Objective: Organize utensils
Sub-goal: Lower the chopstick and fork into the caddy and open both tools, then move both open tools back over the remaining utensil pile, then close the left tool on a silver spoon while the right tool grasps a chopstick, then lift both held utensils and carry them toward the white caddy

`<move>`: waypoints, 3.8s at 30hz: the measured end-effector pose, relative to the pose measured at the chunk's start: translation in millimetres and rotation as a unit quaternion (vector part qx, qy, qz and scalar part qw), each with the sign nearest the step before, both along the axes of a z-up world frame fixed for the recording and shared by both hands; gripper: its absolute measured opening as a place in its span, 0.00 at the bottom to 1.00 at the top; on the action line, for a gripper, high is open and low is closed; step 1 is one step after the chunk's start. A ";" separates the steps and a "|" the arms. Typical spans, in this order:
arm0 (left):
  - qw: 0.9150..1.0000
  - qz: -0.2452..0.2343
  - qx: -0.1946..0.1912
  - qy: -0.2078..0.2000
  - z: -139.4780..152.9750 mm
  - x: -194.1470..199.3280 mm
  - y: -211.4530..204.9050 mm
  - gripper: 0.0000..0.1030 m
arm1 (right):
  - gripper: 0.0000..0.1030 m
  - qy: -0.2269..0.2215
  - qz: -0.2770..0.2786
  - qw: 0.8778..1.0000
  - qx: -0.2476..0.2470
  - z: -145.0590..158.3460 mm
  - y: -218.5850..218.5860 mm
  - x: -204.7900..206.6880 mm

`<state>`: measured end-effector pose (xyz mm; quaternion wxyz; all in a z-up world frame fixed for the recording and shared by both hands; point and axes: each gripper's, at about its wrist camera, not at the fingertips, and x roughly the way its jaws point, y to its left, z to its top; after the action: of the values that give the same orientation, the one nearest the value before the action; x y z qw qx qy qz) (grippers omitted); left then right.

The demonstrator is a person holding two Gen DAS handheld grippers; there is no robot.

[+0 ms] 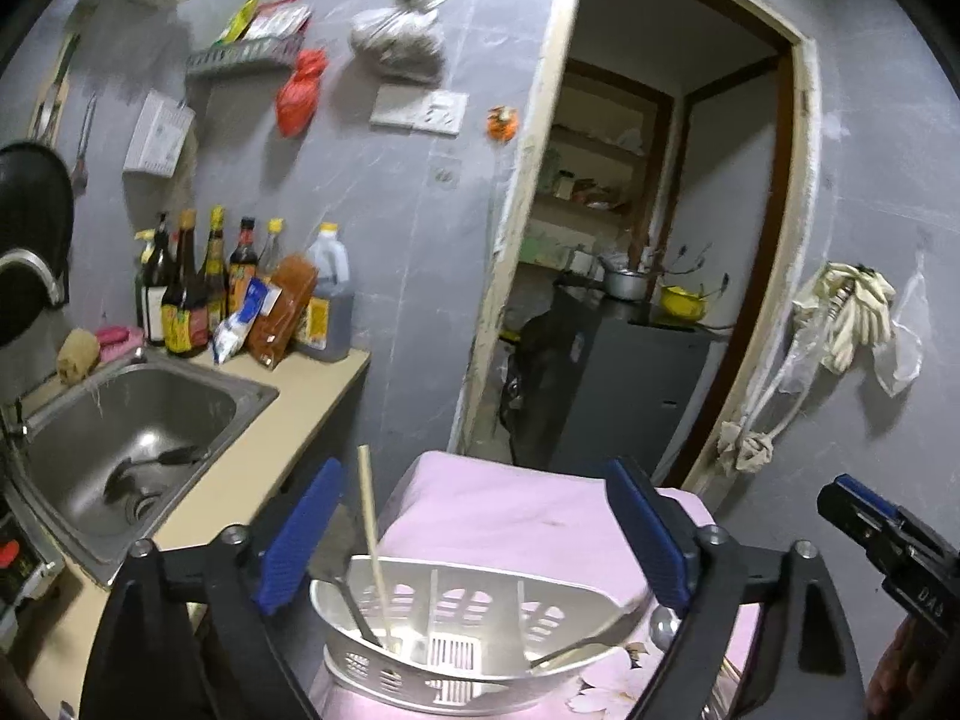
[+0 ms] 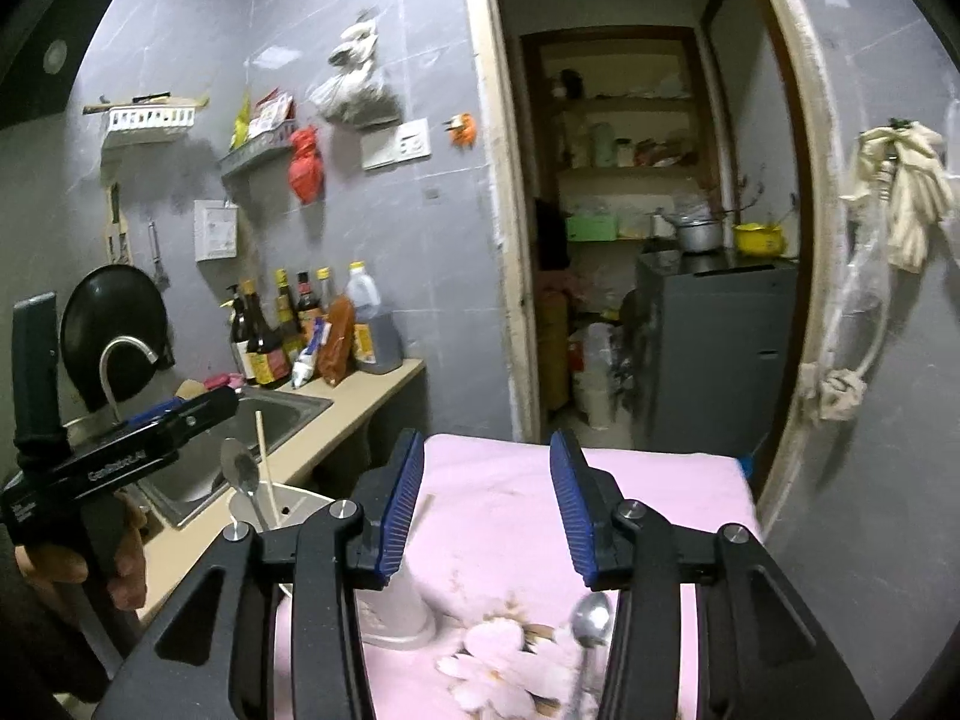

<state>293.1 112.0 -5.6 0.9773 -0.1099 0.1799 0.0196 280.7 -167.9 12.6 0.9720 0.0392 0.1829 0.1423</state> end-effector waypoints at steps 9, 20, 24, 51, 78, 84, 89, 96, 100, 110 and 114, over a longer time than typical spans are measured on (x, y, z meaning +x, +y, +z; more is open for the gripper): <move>0.999 -0.036 0.029 -0.023 12.2 -27.2 -59.2 0.99 | 0.87 -0.032 -0.051 0.998 0.009 17.0 -60.9 -33.6; 0.997 -0.069 0.038 -0.025 -0.3 -41.1 -124.4 0.99 | 0.98 -0.041 -0.077 0.996 0.000 9.4 -118.1 -48.0; 0.996 -0.071 0.039 -0.022 -12.6 -40.4 -144.1 0.99 | 0.98 -0.034 -0.086 0.996 -0.001 -4.4 -135.8 -47.5; 0.982 -0.124 0.049 0.134 -158.0 55.3 -196.8 0.86 | 0.70 0.160 -0.005 0.987 0.010 -190.0 -169.1 71.2; 0.953 -0.184 -0.044 0.238 -206.9 137.6 -196.0 0.36 | 0.24 0.249 0.164 0.954 -0.034 -238.0 -110.2 129.3; 0.950 -0.192 -0.045 0.241 -208.7 140.7 -198.4 0.26 | 0.11 0.246 0.174 0.952 -0.053 -236.9 -106.4 125.4; 0.948 -0.194 -0.047 0.248 -209.4 141.5 -199.0 0.09 | 0.06 0.244 0.174 0.952 -0.055 -233.7 -107.3 122.0; 0.954 -0.184 -0.023 0.236 -196.0 127.9 -201.1 0.03 | 0.02 0.242 0.147 0.959 -0.014 -227.5 -124.6 112.6; 0.964 -0.158 0.001 0.213 -176.4 111.1 -196.5 0.02 | 0.02 0.215 0.109 0.970 -0.011 -212.3 -130.8 96.8; 0.995 -0.051 0.046 0.076 -102.8 55.7 -177.7 0.02 | 0.02 0.085 0.012 0.996 -0.033 -139.7 -120.8 63.9; 0.998 -0.029 0.054 0.036 -73.2 42.6 -163.9 0.02 | 0.02 0.045 0.003 0.998 -0.048 -105.4 -107.0 59.0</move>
<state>335.7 -51.8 -78.9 0.9749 -0.0513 0.2165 0.0051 339.7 -274.9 -92.9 0.9632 -0.0012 0.2329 0.1343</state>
